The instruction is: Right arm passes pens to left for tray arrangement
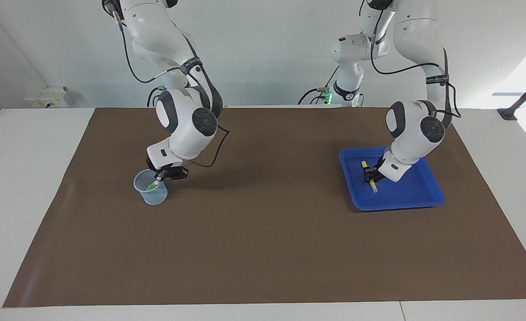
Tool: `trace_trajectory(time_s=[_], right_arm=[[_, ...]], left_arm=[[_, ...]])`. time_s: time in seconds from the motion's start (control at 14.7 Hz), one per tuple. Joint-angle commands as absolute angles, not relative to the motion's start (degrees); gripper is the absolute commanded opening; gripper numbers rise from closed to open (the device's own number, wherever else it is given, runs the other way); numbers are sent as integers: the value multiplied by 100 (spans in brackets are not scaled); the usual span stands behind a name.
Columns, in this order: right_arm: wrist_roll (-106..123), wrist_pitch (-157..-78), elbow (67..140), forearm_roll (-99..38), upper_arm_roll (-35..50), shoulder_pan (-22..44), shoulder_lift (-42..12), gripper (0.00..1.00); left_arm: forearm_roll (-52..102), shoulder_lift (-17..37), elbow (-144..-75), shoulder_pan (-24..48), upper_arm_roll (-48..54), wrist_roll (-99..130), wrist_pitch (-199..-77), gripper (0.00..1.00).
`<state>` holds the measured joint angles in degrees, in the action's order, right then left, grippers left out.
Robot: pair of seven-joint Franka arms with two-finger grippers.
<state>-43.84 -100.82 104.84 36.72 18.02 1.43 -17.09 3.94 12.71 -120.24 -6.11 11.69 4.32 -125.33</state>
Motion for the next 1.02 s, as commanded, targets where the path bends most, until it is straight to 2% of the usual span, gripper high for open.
trace_trajectory(time_s=[0.0,0.14,0.2,0.48,0.68,0.95], right_arm=[[-4517,-10133,10494,3867,1837,141,-1714,12],[-4509,-10125,10494,3867,1837,141,-1714,12],[-4509,-10116,10485,3867,1837,141,-1714,0],[-4264,-10072,10433,3824,1846,114,-1434,0],[-4105,-10046,10398,3413,1820,88,-1108,0],[-4052,-9862,10144,2447,1811,79,-722,0]], left_arm=[[290,1151,-12164,-677,1195,501,-12674,100],[290,1151,-12164,-677,1195,492,-12683,100],[290,1151,-12155,-677,1195,492,-12674,100],[316,1151,-11936,-694,1195,492,-12447,100],[378,1099,-11244,-694,1187,536,-11482,100],[781,1090,-9865,-686,1169,1306,-9874,100]])
